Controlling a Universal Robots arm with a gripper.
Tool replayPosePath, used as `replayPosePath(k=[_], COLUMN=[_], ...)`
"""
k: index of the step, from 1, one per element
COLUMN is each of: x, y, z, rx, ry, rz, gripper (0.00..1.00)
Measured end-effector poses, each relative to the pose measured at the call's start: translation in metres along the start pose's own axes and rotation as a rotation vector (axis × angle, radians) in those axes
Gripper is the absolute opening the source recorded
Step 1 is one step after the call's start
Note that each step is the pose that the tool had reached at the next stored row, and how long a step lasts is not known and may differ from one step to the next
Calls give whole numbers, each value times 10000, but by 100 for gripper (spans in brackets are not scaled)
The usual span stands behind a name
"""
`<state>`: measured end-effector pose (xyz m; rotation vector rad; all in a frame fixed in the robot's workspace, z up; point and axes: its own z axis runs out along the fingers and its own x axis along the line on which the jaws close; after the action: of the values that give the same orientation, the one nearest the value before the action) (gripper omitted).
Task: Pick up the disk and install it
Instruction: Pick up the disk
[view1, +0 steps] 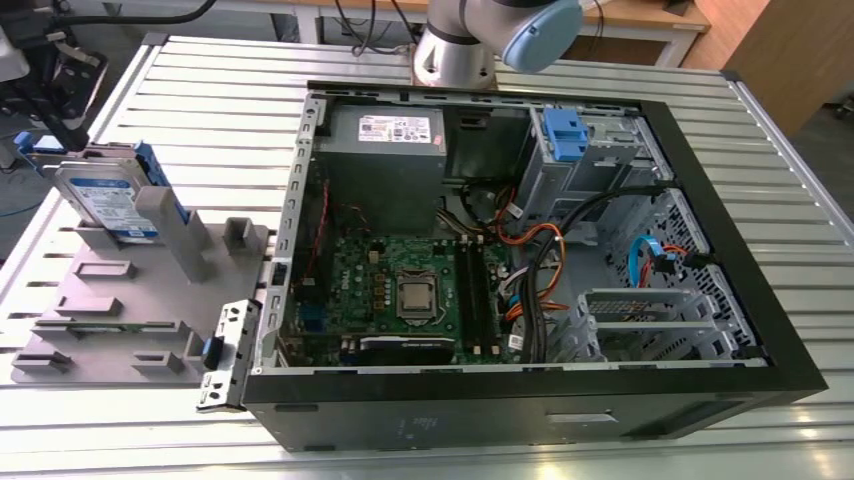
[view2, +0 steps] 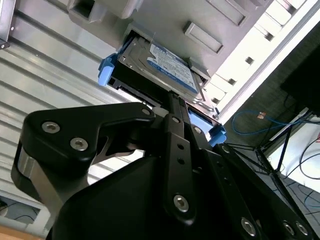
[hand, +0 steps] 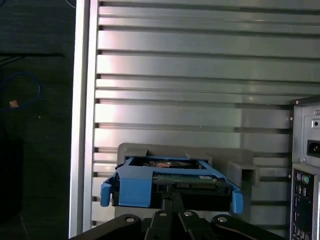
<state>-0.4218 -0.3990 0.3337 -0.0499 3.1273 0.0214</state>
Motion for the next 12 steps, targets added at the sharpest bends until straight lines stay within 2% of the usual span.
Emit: replayPosePath(k=[7,12], x=[0,0], y=[0,0], z=[0,0], rx=[-16,-17], ry=[14,15], rz=[-1116,-1142], gripper=[11,11])
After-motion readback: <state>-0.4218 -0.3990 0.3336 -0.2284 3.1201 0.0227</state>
